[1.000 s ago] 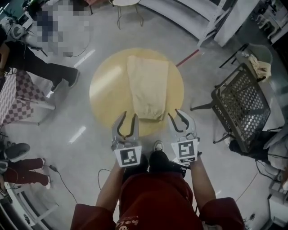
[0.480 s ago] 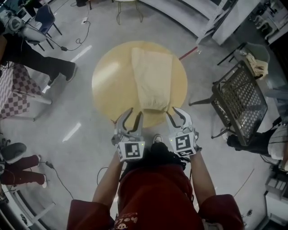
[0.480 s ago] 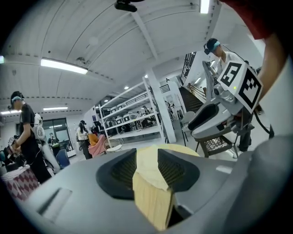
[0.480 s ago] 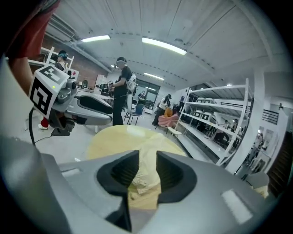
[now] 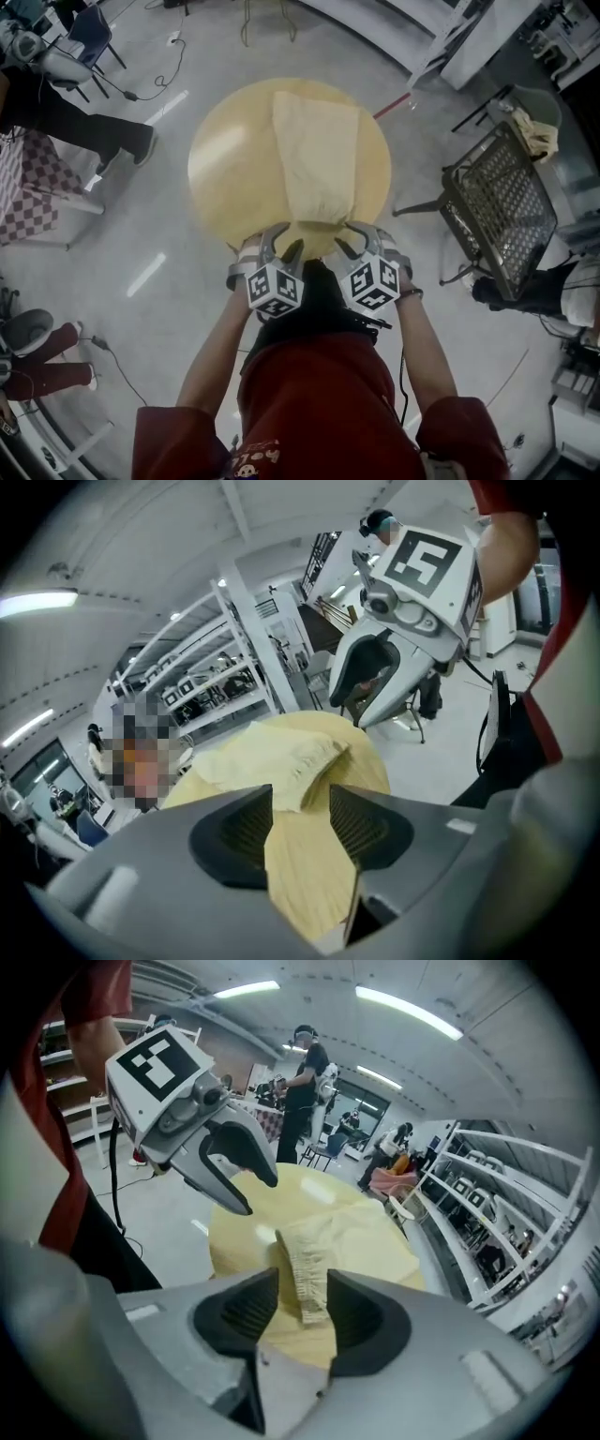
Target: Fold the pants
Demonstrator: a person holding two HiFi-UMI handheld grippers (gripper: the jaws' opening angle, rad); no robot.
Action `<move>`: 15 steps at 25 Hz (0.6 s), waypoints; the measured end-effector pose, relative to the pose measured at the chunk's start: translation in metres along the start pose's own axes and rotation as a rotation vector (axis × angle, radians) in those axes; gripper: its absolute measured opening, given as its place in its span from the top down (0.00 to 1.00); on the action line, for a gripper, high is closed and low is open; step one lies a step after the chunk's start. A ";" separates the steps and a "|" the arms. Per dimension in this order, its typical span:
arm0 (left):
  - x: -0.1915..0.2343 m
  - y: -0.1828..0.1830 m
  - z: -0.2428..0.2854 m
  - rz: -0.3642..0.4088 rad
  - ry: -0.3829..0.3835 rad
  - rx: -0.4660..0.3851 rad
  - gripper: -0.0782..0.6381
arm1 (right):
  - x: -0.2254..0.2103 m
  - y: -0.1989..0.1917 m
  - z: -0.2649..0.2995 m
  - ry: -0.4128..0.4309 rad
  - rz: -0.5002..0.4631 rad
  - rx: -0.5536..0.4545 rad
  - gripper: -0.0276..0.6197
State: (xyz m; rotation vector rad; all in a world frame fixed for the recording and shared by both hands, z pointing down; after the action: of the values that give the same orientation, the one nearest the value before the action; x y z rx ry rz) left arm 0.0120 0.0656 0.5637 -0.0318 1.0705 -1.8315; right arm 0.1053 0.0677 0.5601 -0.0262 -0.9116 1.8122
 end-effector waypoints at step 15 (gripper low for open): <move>-0.004 -0.012 0.070 0.127 -0.213 0.135 0.60 | -0.009 -0.046 0.061 0.247 -0.047 0.156 0.72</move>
State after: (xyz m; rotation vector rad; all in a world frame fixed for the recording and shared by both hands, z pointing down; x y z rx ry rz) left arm 0.0374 0.0245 0.6164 -0.0759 0.7816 -1.7385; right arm 0.1203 0.0333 0.6269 -0.1270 -0.5913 1.7852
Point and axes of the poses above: the fingertips, and each gripper's own axes: z forward along the fingers, x to its left, y out of its top, the point moved 1 cm from there along -z, backward along the fingers
